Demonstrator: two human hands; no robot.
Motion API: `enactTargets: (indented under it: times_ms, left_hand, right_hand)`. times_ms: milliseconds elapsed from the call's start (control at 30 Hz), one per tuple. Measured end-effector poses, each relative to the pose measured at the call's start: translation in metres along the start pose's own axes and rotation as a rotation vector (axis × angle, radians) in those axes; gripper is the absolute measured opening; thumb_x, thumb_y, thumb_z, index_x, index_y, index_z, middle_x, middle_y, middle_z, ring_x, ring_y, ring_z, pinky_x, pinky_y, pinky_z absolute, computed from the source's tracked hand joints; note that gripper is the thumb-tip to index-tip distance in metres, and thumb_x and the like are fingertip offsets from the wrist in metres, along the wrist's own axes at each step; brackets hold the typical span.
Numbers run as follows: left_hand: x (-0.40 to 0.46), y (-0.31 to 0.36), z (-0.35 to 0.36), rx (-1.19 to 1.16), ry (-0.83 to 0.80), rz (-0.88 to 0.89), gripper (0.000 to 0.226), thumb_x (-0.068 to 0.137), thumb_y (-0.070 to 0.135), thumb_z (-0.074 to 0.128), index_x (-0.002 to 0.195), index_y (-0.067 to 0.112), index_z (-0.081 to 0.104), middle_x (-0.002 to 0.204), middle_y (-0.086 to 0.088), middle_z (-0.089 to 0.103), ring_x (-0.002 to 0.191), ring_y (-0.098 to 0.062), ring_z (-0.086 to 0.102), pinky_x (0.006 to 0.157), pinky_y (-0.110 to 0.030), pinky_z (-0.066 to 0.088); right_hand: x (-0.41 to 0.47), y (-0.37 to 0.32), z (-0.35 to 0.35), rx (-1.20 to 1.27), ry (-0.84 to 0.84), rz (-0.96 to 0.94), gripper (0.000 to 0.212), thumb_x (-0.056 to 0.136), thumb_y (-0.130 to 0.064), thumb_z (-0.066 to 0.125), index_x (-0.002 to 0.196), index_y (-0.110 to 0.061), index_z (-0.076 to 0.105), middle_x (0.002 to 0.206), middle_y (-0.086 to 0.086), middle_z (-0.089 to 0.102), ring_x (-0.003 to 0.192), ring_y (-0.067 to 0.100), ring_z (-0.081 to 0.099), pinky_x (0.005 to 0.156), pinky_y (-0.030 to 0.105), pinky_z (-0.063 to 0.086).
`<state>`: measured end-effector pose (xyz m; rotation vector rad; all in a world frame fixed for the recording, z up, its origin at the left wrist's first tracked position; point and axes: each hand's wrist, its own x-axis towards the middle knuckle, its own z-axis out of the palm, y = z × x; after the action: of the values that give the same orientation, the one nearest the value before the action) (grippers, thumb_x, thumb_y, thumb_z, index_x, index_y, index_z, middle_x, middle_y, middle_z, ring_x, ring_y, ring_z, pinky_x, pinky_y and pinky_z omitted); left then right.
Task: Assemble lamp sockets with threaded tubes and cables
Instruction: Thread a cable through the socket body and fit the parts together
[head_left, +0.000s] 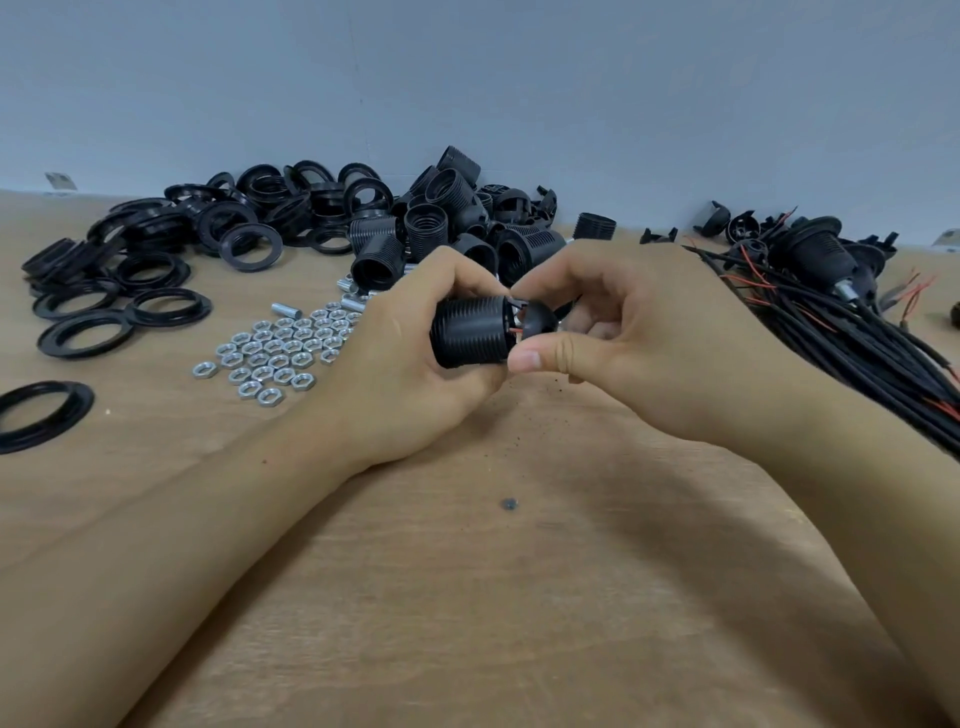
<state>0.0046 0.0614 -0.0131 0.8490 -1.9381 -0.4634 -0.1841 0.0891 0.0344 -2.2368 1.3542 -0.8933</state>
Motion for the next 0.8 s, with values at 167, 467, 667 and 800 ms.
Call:
enactTargets:
  times_ms: [167,467,667,800]
  left_hand:
    - [-0.001,0.0,-0.002,-0.063,-0.057,0.025,0.042,0.079,0.002,0.074,0.108,0.011,0.045,0.093,-0.006,0.059,0.078,-0.012,0.058,0.066,-0.024,0.047]
    - [-0.002,0.002,-0.01,-0.329,-0.24,-0.048,0.054,0.068,0.012,0.066,0.115,0.004,0.039,0.082,-0.025,0.055,0.063,-0.032,0.047,0.056,-0.037,0.034]
    - [0.0,0.003,-0.004,-0.265,-0.011,-0.191,0.025,0.097,0.037,0.035,0.097,0.022,0.055,0.08,0.005,0.059,0.07,-0.008,0.057,0.062,-0.014,0.042]
    - [0.002,0.008,0.001,-0.324,0.132,-0.295,0.021,0.094,0.034,0.042,0.09,0.019,0.056,0.072,0.001,0.051,0.06,-0.02,0.051,0.043,-0.019,0.038]
  right_hand:
    - [0.0,-0.001,0.003,0.016,0.024,-0.018,0.037,0.075,-0.033,0.08,0.11,-0.026,0.071,0.069,-0.025,0.058,0.071,0.003,0.064,0.076,0.025,0.051]
    - [-0.001,0.004,-0.001,0.299,-0.142,0.034,0.027,0.083,-0.011,0.073,0.11,-0.017,0.073,0.075,-0.005,0.071,0.063,0.008,0.064,0.069,0.02,0.055]
    - [0.0,0.006,0.001,0.439,-0.171,0.079,0.02,0.086,-0.011,0.07,0.106,-0.012,0.072,0.074,0.0,0.074,0.063,0.01,0.068,0.063,0.019,0.054]
    - [0.002,0.004,0.008,0.388,-0.114,0.096,0.013,0.087,-0.024,0.067,0.098,-0.018,0.072,0.077,-0.001,0.075,0.068,0.013,0.071,0.066,0.024,0.059]
